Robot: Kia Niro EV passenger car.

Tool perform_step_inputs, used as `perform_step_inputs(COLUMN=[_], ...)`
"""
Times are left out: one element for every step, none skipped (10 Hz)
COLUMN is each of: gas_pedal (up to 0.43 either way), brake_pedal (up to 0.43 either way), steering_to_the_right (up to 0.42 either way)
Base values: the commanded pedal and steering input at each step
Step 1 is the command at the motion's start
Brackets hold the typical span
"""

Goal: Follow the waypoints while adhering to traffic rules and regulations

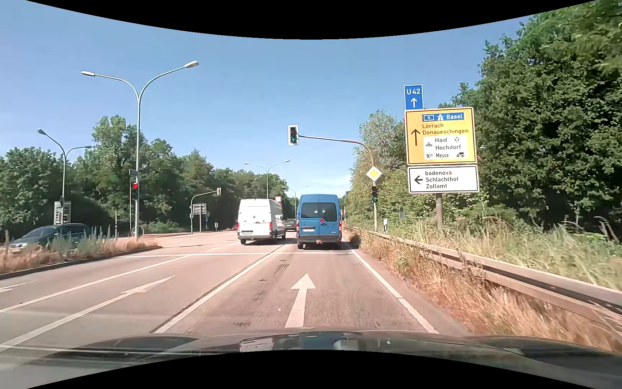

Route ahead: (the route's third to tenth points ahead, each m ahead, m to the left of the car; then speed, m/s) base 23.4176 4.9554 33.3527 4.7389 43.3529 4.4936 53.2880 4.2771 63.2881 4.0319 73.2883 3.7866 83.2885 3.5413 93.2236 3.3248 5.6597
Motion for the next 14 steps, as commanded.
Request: perform_step_inputs(gas_pedal=[0.299,0.287,0.287,0.287,0.287,0.280,0.280,0.280,0.280,0.280,0.280,0.280,0.280,0.280], brake_pedal=[0.000,0.000,0.000,0.000,0.000,0.000,0.000,0.000,0.000,0.000,0.000,0.000,0.000,0.000], steering_to_the_right=[0.000,0.000,0.000,0.000,0.000,0.000,0.000,0.000,0.000,0.000,-0.001,-0.001,0.000,0.000])
